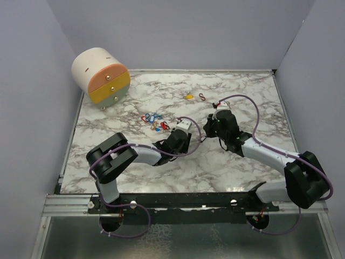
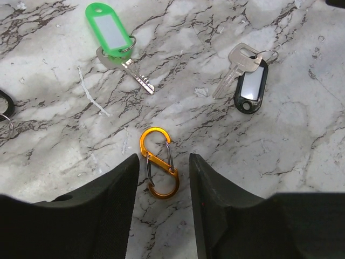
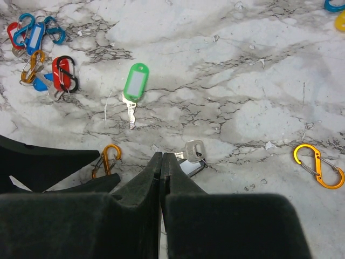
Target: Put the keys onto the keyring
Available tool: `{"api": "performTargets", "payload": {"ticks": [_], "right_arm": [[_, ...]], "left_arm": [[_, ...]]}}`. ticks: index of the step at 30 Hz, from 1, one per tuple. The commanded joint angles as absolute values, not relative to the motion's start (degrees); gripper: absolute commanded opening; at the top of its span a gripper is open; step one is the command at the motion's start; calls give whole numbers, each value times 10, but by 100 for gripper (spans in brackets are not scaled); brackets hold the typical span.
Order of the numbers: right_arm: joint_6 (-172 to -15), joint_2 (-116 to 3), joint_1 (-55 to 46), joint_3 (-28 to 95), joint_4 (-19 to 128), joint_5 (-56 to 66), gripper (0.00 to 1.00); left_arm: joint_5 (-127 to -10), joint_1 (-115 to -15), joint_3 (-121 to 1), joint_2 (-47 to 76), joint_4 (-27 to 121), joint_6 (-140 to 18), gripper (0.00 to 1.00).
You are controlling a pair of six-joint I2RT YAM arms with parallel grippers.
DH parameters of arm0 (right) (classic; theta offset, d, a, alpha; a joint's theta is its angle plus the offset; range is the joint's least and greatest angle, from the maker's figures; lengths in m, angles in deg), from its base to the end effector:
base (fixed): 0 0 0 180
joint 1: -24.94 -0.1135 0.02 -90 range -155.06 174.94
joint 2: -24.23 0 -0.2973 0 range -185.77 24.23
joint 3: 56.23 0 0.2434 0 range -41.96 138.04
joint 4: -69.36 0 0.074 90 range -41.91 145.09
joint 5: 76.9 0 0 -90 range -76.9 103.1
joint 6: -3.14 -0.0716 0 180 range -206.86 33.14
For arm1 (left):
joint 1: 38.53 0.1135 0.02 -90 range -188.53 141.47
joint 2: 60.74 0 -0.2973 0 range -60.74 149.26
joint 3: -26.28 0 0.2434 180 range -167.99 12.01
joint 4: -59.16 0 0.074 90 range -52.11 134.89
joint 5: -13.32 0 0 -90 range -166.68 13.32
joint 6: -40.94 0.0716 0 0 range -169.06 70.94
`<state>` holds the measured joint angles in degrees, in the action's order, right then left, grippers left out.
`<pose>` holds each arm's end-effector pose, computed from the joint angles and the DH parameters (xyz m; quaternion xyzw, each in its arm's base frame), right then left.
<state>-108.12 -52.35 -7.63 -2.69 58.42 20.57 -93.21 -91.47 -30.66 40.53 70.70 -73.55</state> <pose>0.2538 0.1511 0.2264 -0.0564 0.8797 0.1609 0.4439 0.2405 -0.2847 0.1577 0.1468 0.8591 -0.1979 0.4486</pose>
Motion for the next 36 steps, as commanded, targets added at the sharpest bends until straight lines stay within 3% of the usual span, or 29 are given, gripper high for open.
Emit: {"api": "performTargets", "payload": {"ticks": [1,15,21,28,36], "right_arm": [[-1088,-513,-78,-30,577,222,1],[-1089,-518,-78,-31,575,234,1],[-1088,-540,-78,-18,560,233,3],[-1099,-651,-77,39,492,224,26],[-1116,-658,-71,44,490,232,27]], "left_arm": [[-953,-931,-306,435,644,-732,40],[-1041,-951,-335,447,582,-714,0],[-1047,-951,-322,420,591,-706,0],[-1051,-948,-325,384,594,-690,0],[-1048,-943,-318,318,586,-685,0]]}}
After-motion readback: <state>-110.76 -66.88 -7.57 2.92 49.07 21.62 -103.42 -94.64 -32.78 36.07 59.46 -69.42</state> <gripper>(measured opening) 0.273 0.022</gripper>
